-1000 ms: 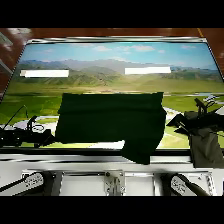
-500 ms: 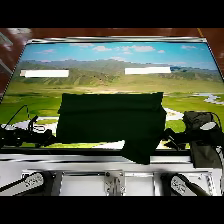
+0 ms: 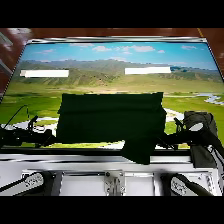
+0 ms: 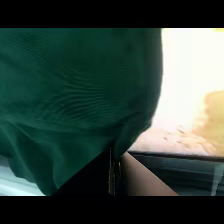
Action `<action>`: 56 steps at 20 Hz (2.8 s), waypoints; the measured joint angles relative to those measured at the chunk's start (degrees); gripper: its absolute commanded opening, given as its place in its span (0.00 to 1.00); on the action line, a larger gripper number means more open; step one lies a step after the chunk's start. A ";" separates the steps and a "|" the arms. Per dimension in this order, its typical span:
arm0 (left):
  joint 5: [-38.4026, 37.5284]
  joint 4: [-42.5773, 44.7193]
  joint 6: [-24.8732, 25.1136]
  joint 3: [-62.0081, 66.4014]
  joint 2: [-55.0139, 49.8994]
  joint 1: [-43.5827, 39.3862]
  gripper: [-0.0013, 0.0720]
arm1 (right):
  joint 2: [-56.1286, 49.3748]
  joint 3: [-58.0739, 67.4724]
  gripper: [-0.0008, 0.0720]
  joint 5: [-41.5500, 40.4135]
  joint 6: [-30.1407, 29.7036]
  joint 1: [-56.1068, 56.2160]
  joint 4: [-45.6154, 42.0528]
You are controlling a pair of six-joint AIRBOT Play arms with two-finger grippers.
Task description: Fold the shirts.
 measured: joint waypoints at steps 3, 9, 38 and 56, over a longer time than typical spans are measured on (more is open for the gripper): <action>-0.46 -0.28 0.52 3.08 0.52 -0.11 0.07 | 0.31 4.57 0.10 1.20 -0.76 1.68 -0.09; 1.42 -2.29 -0.50 14.67 0.33 -1.90 0.07 | -1.03 20.46 0.10 0.00 0.87 2.86 3.19; -6.05 -5.62 -18.73 58.36 -29.90 -12.02 0.80 | -29.66 52.50 0.94 3.98 5.97 3.21 -6.97; -8.00 -5.57 -15.47 58.95 -21.88 -30.42 0.09 | -32.79 52.41 0.10 9.75 0.70 1.99 10.82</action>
